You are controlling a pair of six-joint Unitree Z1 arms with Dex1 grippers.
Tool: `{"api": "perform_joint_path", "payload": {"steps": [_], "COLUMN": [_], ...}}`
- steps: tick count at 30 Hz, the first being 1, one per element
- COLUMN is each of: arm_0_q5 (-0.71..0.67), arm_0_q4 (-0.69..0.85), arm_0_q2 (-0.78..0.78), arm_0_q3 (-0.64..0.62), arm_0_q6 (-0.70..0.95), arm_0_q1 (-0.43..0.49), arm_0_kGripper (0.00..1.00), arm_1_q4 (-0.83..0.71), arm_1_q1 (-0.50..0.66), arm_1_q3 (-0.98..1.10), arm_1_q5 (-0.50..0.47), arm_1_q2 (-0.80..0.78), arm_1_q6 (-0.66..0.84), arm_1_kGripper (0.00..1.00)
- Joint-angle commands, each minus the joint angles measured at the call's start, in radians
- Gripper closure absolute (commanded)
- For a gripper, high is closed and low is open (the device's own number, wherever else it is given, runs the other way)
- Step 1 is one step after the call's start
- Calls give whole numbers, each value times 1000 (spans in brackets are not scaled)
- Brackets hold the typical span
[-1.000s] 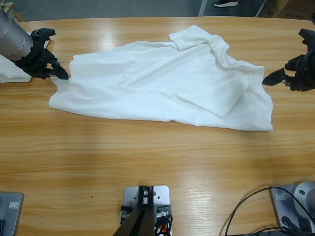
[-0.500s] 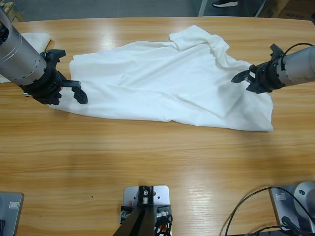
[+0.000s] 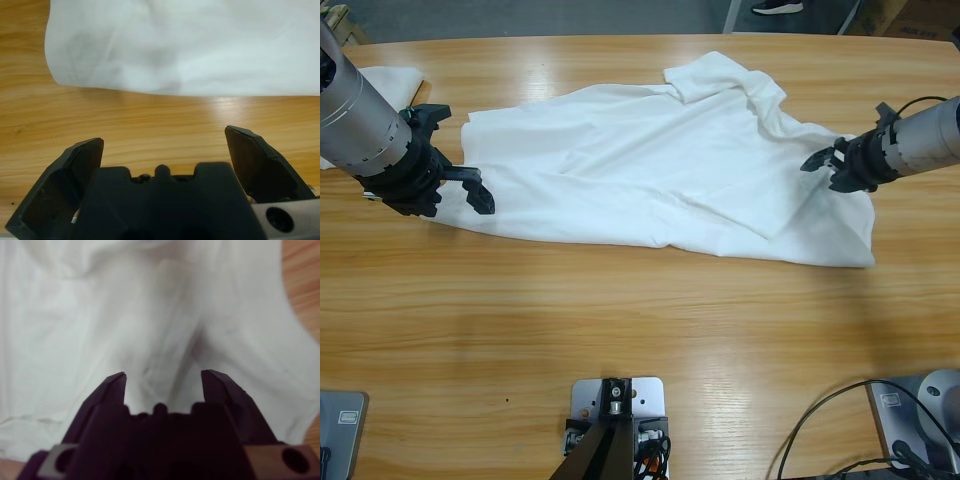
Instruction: Fold clothes
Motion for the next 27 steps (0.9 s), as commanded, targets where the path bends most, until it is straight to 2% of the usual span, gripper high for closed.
{"api": "perform_joint_path", "payload": {"steps": [1, 12, 15, 19, 21, 23, 24, 25, 27], "arm_0_q5": [-15, -15, -15, -15, -15, -15, -15, -15, -15], "arm_0_q4": [14, 17, 17, 17, 17, 17, 17, 17, 18], "arm_0_q2": [52, 56, 58, 63, 65, 64, 65, 66, 69], "arm_0_q3": [-1, 4, 1, 5, 7, 6, 6, 7, 8], "arm_0_q6": [-23, -26, -28, -29, -29, -28, -26, -26, -25], "arm_0_q1": [-7, -7, -7, -8, -9, -9, -9, -9, -9], "arm_0_kGripper": [41, 41, 41, 41, 41, 41, 41, 41, 41], "arm_1_q4": [-45, -92, -96, -96, -96, -96, -96, -96, -95], "arm_1_q1": [-46, -46, -46, -46, -46, -46, -46, -46, -46], "arm_1_q3": [10, 6, -3, -2, -3, -5, -5, -3, -3], "arm_1_q5": [39, 51, 63, 63, 63, 60, 60, 58, 50], "arm_1_q2": [74, 110, 104, 94, 95, 104, 109, 110, 105], "arm_1_q6": [-23, -38, -56, -78, -84, -102, -109, -120, -142], "arm_1_kGripper": [395, 420, 518, 727, 757, 876, 899, 987, 1000]}}
